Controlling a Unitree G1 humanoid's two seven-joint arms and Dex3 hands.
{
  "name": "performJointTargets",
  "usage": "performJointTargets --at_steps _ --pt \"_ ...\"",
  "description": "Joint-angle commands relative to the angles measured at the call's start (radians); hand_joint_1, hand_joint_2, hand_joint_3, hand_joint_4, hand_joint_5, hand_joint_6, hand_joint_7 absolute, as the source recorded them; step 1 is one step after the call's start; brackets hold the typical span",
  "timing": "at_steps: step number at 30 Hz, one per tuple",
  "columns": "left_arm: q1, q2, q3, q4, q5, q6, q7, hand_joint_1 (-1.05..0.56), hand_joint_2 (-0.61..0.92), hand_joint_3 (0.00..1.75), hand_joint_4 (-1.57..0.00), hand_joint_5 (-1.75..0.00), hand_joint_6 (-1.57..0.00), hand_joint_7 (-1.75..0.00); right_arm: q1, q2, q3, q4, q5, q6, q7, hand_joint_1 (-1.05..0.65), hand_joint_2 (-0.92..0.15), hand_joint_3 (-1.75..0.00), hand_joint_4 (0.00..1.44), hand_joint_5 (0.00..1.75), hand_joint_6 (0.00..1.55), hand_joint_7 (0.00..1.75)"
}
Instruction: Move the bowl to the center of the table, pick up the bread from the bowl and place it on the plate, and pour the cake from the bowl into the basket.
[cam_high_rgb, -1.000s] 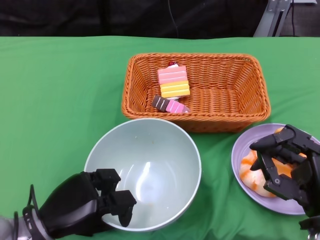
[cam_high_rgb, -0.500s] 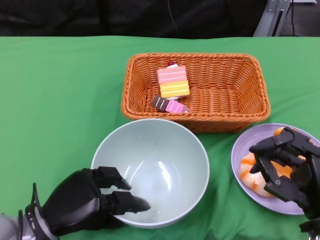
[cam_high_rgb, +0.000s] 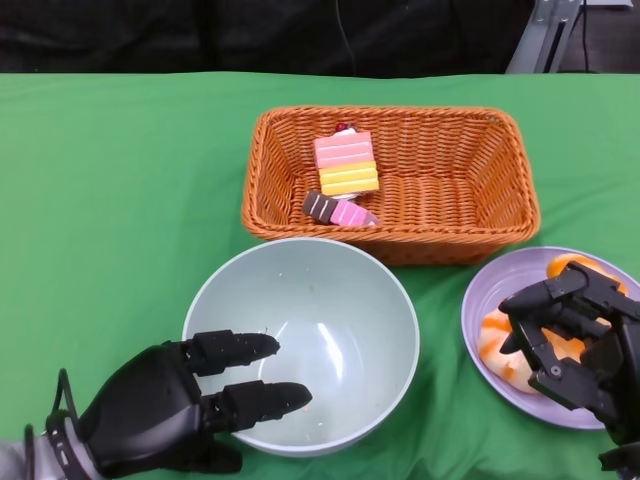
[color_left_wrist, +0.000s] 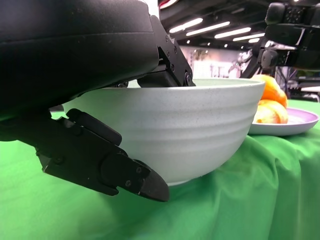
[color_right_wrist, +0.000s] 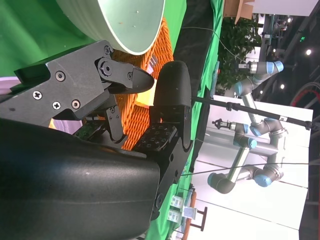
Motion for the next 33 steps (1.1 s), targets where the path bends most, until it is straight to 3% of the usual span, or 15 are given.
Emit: performJointTargets --at_steps 1,6,9,14,17,25,29,33 --pt "0.029 0.04 0.029 -0.038 -0.043 -0.001 -0.087 -0.89 0.89 0.02 -0.33 0.0 -0.42 0.0 -0.002 -0.005 -0.007 0.005 0.007 -0.017 -0.008 -0.13 -0.71 -0.72 0.81 1.46 0.79 1.11" --pt "0.041 0.052 0.071 -0.065 -0.12 -0.045 -0.197 -1.04 0.92 0.19 -0.22 0.0 -0.26 -0.01 -0.002 -0.007 -0.007 0.013 0.013 -0.018 -0.003 -0.12 -0.68 -0.78 0.81 1.47 0.79 1.12" --pt "0.036 0.056 0.097 -0.057 -0.188 -0.111 -0.271 -1.05 0.92 0.43 -0.15 -0.01 -0.2 -0.01 -0.004 -0.007 -0.007 0.017 0.016 -0.019 0.0 -0.11 -0.68 -0.78 0.81 1.46 0.78 1.11" --pt "0.036 0.051 0.149 -0.044 -0.289 -0.192 -0.384 -1.05 0.92 0.8 -0.12 -0.01 -0.21 -0.01 -0.009 -0.008 -0.008 0.037 0.007 -0.033 -0.003 -0.11 -0.68 -0.79 0.81 1.46 0.78 1.11" --pt "0.044 0.041 0.184 -0.04 -0.376 -0.225 -0.476 -1.05 0.92 0.9 -0.13 -0.01 -0.25 -0.02 -0.011 -0.005 -0.007 0.04 0.003 -0.037 -0.007 -0.1 -0.67 -0.8 0.81 1.47 0.78 1.11" --pt "0.082 -0.026 0.285 -0.021 -0.566 -0.302 -0.609 -0.89 0.92 1.0 -0.32 -0.08 -0.43 -0.05 -0.011 -0.003 -0.003 0.049 0.002 -0.041 -0.008 -0.11 -0.65 -0.84 0.8 1.48 0.78 1.12" --pt "0.087 -0.066 0.338 -0.013 -0.671 -0.308 -0.688 -0.77 0.92 0.93 -0.37 -0.08 -0.46 -0.03 -0.016 -0.001 -0.004 0.061 0.007 -0.052 -0.004 -0.09 -0.65 -0.85 0.81 1.48 0.78 1.13" --pt "0.09 -0.132 0.407 -0.003 -0.76 -0.278 -0.732 -0.67 0.92 0.74 -0.49 -0.1 -0.55 -0.04 -0.02 -0.002 -0.009 0.072 -0.01 -0.058 -0.019 -0.09 -0.65 -0.87 0.82 1.47 0.78 1.14"
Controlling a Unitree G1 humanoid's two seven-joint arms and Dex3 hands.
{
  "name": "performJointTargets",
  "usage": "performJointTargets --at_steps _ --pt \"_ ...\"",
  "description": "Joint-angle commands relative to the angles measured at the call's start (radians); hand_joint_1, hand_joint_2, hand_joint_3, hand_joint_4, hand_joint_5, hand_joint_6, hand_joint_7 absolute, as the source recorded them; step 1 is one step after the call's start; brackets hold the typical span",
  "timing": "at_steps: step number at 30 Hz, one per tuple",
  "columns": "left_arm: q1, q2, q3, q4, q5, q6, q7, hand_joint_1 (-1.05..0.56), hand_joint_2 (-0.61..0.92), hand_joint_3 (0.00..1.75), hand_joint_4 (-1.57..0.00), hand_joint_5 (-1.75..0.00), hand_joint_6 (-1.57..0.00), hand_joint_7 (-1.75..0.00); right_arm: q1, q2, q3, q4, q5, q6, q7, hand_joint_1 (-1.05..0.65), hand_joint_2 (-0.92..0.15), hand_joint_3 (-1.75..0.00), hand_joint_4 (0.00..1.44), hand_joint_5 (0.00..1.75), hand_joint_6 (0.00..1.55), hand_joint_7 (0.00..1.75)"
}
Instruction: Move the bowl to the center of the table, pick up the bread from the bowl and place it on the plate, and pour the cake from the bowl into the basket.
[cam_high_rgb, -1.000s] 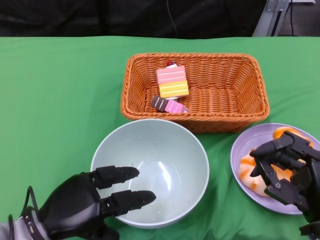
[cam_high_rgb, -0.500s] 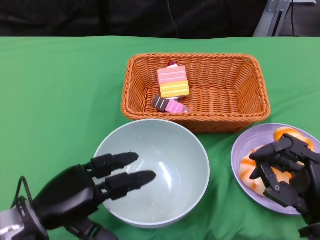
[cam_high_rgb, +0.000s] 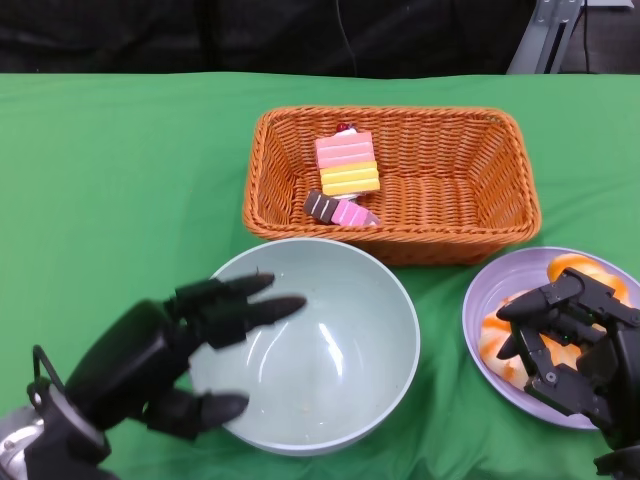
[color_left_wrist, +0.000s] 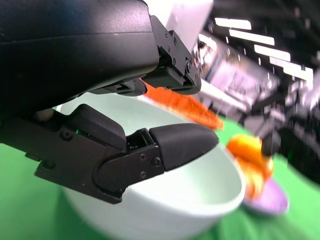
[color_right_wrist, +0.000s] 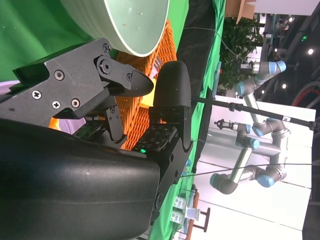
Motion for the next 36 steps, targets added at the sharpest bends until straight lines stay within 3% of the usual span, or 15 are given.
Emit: performJointTargets --at_steps 1,3,7,12,14,15,16,17,19,21,23,26,29,36 --pt "0.009 -0.051 0.06 0.027 -0.095 0.02 -0.045 -0.63 0.92 0.68 -0.53 -0.1 -0.58 -0.04 -0.013 -0.009 -0.01 0.024 0.003 -0.026 -0.01 -0.09 -0.64 -0.89 0.82 1.47 0.78 1.15" --pt "0.008 -0.099 0.091 0.058 -0.191 0.009 -0.086 -0.52 0.92 0.52 -0.61 -0.11 -0.66 -0.05 -0.018 -0.012 -0.012 0.04 0.002 -0.035 -0.01 -0.09 -0.61 -0.94 0.82 1.49 0.77 1.17" --pt "-0.004 -0.173 0.16 0.11 -0.28 -0.037 -0.126 -0.4 0.92 0.4 -0.73 -0.13 -0.74 -0.06 -0.023 -0.012 -0.011 0.058 0.016 -0.048 0.001 -0.08 -0.6 -0.94 0.8 1.48 0.76 1.16" --pt "-0.008 -0.252 0.226 0.139 -0.349 -0.078 -0.176 -0.3 0.92 0.29 -0.98 -0.26 -1.04 -0.19 -0.031 -0.016 -0.015 0.087 0.029 -0.072 0.016 -0.07 -0.62 -0.92 0.79 1.48 0.76 1.14" --pt "-0.008 -0.27 0.248 0.15 -0.344 -0.098 -0.186 -0.25 0.92 0.28 -0.9 -0.6 -1.04 -0.45 -0.029 -0.014 -0.017 0.087 0.029 -0.074 0.015 -0.08 -0.64 -0.88 0.78 1.49 0.76 1.15" --pt "-0.008 -0.278 0.259 0.156 -0.338 -0.108 -0.189 -0.19 0.92 0.28 -0.84 -0.85 -0.96 -0.77 -0.026 -0.012 -0.018 0.085 0.028 -0.074 0.012 -0.08 -0.64 -0.87 0.79 1.49 0.76 1.15" --pt "-0.005 -0.285 0.268 0.162 -0.334 -0.118 -0.192 -0.17 0.92 0.29 -0.81 -0.95 -0.92 -0.92 -0.025 -0.012 -0.017 0.085 0.03 -0.081 0.015 -0.08 -0.64 -0.86 0.79 1.49 0.76 1.15" --pt "-0.002 -0.291 0.276 0.167 -0.331 -0.126 -0.197 -0.11 0.89 0.37 -0.8 -1.06 -0.89 -1.04 -0.023 -0.012 -0.017 0.085 0.032 -0.086 0.018 -0.07 -0.65 -0.87 0.79 1.49 0.76 1.15" --pt "0.01 -0.299 0.271 0.164 -0.355 -0.129 -0.236 -0.03 0.68 0.81 -0.79 -1.22 -0.85 -1.2 -0.014 -0.011 -0.015 0.07 0.039 -0.088 0.022 -0.06 -0.66 -0.88 0.79 1.49 0.76 1.16" --pt "0.027 -0.301 0.247 0.15 -0.432 -0.115 -0.327 -0.01 0.56 1.07 -0.77 -1.42 -0.82 -1.38 -0.002 -0.009 -0.012 0.053 0.048 -0.091 0.028 -0.08 -0.67 -0.85 0.79 1.48 0.76 1.17" --pt "0.044 -0.305 0.231 0.125 -0.521 -0.083 -0.425 0.0 0.53 1.15 -0.76 -1.5 -0.8 -1.47 0.01 -0.01 -0.007 0.035 0.068 -0.085 0.045 -0.1 -0.7 -0.8 0.78 1.49 0.75 1.18" --pt "0.12 -0.307 0.212 -0.018 -0.727 0.136 -0.634 0.0 0.58 1.15 -0.77 -1.61 -0.8 -1.53 0.048 -0.017 0.008 -0.016 0.132 -0.063 0.105 -0.09 -0.76 -0.73 0.76 1.52 0.73 1.19" --pt "0.185 -0.317 0.229 -0.152 -0.892 0.365 -0.788 0.05 0.51 1.31 -0.77 -1.72 -0.79 -1.55 0.085 -0.018 0.012 -0.062 0.163 -0.048 0.137 -0.09 -0.81 -0.64 0.75 1.54 0.72 1.19" --pt "0.231 -0.343 0.304 -0.236 -0.955 0.606 -0.917 -0.06 0.45 1.35 -0.81 -1.75 -0.74 -1.61 0.139 -0.011 0.027 -0.124 0.191 -0.015 0.177 -0.05 -0.82 -0.68 0.74 1.57 0.7 1.25"
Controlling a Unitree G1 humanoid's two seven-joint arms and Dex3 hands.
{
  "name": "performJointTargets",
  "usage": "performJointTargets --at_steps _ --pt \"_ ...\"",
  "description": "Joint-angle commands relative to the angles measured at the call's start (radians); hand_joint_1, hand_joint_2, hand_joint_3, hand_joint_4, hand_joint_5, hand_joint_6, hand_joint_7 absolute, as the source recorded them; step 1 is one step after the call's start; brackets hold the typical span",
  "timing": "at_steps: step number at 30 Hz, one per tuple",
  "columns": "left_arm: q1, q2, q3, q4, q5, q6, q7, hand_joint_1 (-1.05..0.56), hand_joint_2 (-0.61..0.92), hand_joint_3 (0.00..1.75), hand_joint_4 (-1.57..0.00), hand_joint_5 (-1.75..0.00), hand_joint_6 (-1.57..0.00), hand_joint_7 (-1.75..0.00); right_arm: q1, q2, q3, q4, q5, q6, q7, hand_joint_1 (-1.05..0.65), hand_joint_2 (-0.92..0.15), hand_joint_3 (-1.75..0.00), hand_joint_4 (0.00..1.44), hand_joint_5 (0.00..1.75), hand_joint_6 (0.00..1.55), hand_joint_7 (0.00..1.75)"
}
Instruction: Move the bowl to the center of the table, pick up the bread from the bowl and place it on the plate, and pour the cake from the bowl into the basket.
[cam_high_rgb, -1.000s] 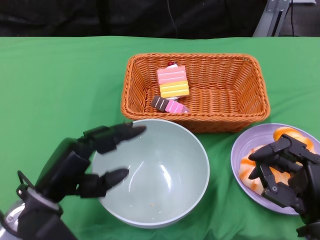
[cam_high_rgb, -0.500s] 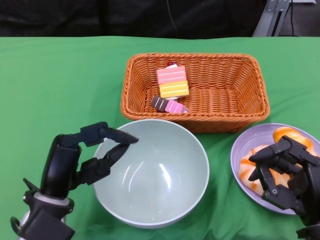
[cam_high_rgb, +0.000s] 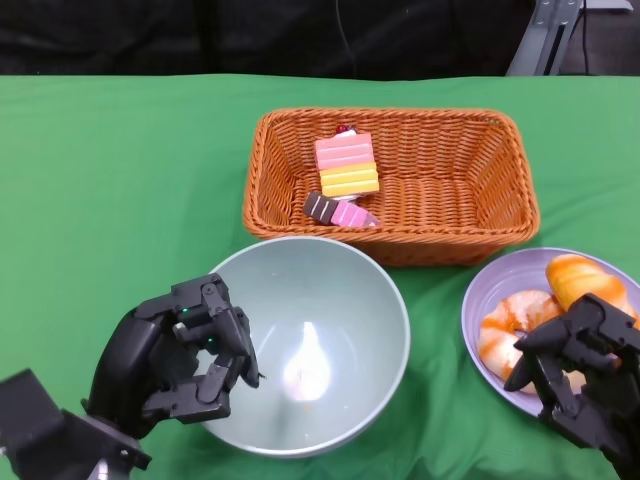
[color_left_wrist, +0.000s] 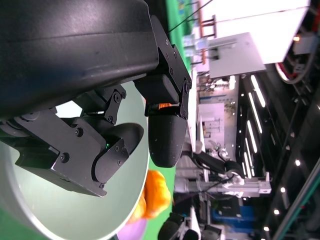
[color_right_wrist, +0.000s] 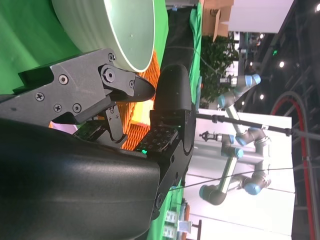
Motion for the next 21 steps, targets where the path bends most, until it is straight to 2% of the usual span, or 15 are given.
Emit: performJointTargets --at_steps 1,12,21 --pt "0.021 -0.008 0.042 -0.014 0.001 0.066 -0.03 -0.07 0.45 1.34 -0.81 -1.75 -0.73 -1.61 0.026 -0.008 0.008 -0.029 0.029 0.021 0.018 -0.05 -0.81 -0.69 0.74 1.58 0.7 1.25" --pt "0.003 -0.06 0.133 0.013 0.056 0.078 -0.07 -0.08 0.46 1.32 -0.78 -1.75 -0.7 -1.65 0.02 -0.008 0.006 -0.016 0.024 0.027 0.031 -0.02 -0.75 -0.78 0.74 1.57 0.69 1.27" --pt "-0.007 -0.083 0.167 -0.018 0.058 0.099 -0.12 -0.07 0.47 1.28 -0.77 -1.74 -0.74 -1.57 -0.02 -0.002 -0.003 0.041 0.039 0.007 0.049 -0.03 -0.76 -0.77 0.74 1.56 0.7 1.25"
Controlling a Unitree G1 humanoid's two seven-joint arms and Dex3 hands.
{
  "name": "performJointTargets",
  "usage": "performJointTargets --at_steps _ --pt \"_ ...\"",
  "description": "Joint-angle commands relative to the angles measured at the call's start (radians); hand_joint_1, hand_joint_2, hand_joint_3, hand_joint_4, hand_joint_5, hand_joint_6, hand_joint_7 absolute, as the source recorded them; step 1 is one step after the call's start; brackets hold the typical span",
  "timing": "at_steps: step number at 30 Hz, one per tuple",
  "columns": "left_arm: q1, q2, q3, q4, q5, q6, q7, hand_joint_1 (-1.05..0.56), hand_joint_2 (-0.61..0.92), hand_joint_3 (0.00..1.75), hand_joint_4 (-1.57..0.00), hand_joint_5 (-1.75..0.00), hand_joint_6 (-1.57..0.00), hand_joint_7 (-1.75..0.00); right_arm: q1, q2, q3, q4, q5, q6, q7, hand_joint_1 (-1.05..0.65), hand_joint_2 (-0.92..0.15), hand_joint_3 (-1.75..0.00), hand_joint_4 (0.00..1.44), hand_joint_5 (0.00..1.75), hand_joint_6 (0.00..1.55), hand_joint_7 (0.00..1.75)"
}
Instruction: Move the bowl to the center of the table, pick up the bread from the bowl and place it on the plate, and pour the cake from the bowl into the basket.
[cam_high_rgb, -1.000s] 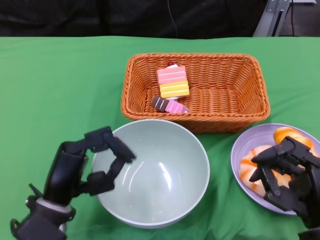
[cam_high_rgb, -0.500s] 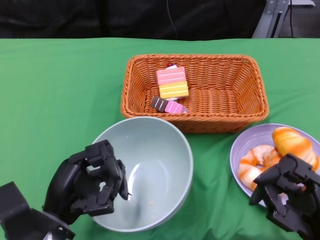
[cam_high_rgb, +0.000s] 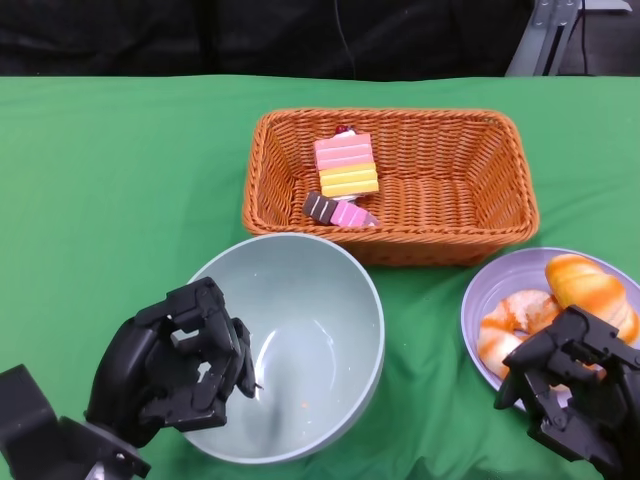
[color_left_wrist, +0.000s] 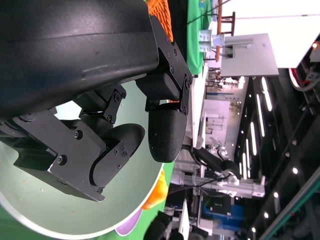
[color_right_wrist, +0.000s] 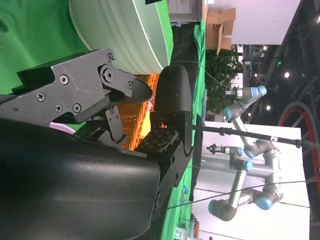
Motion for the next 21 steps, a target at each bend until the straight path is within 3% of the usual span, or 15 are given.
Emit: performJointTargets --at_steps 1,6,12,21 --pt "-0.008 0.003 0.015 -0.028 0.003 0.016 -0.015 -0.07 0.47 1.28 -0.77 -1.75 -0.75 -1.57 -0.017 -0.004 -0.015 0.016 0.026 -0.014 0.008 -0.03 -0.76 -0.77 0.74 1.56 0.7 1.24" --pt "-0.01 -0.008 0.022 -0.037 0.006 0.007 -0.032 -0.08 0.45 1.32 -0.79 -1.75 -0.76 -1.56 -0.025 -0.002 -0.018 0.033 0.006 -0.028 0.0 -0.05 -0.77 -0.75 0.74 1.56 0.69 1.24" --pt "-0.037 -0.018 0.041 -0.007 0.013 -0.024 -0.055 -0.04 0.43 1.39 -0.84 -1.72 -0.83 -1.51 -0.052 0.003 -0.019 0.075 0.003 -0.046 0.004 0.02 -0.66 -0.94 0.77 1.59 0.68 1.35" --pt "-0.065 -0.007 0.041 -0.022 0.045 -0.012 -0.066 -0.02 0.48 1.36 -0.79 -1.73 -0.8 -1.51 -0.081 0.001 0.0 0.059 -0.017 -0.036 0.012 -0.06 -0.75 -0.76 0.72 1.56 0.69 1.27"
